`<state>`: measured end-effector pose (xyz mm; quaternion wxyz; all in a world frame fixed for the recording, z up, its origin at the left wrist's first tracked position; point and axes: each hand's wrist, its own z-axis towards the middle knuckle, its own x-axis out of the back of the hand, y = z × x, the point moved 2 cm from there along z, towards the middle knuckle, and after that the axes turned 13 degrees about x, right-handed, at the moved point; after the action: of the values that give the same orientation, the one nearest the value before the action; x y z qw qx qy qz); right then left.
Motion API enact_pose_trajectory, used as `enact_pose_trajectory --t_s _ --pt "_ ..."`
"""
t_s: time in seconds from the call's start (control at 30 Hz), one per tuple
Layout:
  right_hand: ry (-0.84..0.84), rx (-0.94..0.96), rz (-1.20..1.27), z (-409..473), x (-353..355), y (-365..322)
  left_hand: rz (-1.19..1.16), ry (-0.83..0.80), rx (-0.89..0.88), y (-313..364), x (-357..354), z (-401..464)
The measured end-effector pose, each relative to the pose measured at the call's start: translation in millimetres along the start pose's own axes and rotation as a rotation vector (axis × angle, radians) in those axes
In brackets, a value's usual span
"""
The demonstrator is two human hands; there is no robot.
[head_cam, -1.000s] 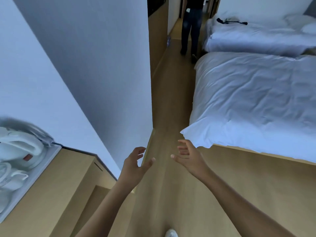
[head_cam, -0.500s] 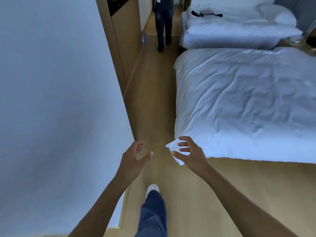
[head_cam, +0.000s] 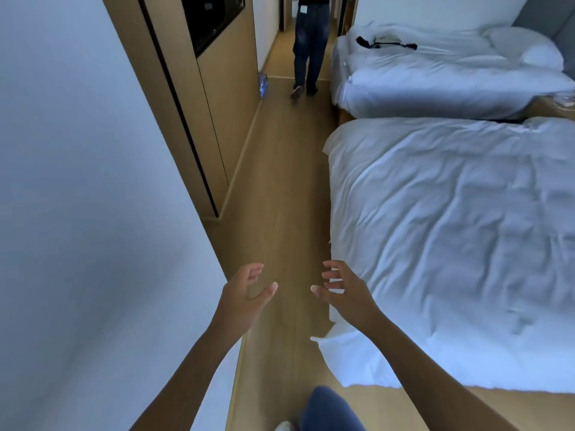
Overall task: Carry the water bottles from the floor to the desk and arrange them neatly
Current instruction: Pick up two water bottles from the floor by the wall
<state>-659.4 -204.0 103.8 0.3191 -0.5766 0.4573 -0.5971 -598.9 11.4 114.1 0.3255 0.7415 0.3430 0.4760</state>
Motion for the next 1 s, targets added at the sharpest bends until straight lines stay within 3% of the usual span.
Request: enact_pose_trajectory --t_s 0.27,0.67,1.0 --pt "-0.06 0.019 0.015 178.1 22.6 19.0 0.003 0.024 -0.001 54.0 -0.4 163.7" --pt "-0.069 0.072 -0.02 482.2 114.9 5.8 0.005 0.029 0.032 195.6 -12.0 424.9" --pt "-0.059 0.017 -0.008 675.9 136.5 28.7 0.012 0.001 0.064 247.2 -7.9 619.2"
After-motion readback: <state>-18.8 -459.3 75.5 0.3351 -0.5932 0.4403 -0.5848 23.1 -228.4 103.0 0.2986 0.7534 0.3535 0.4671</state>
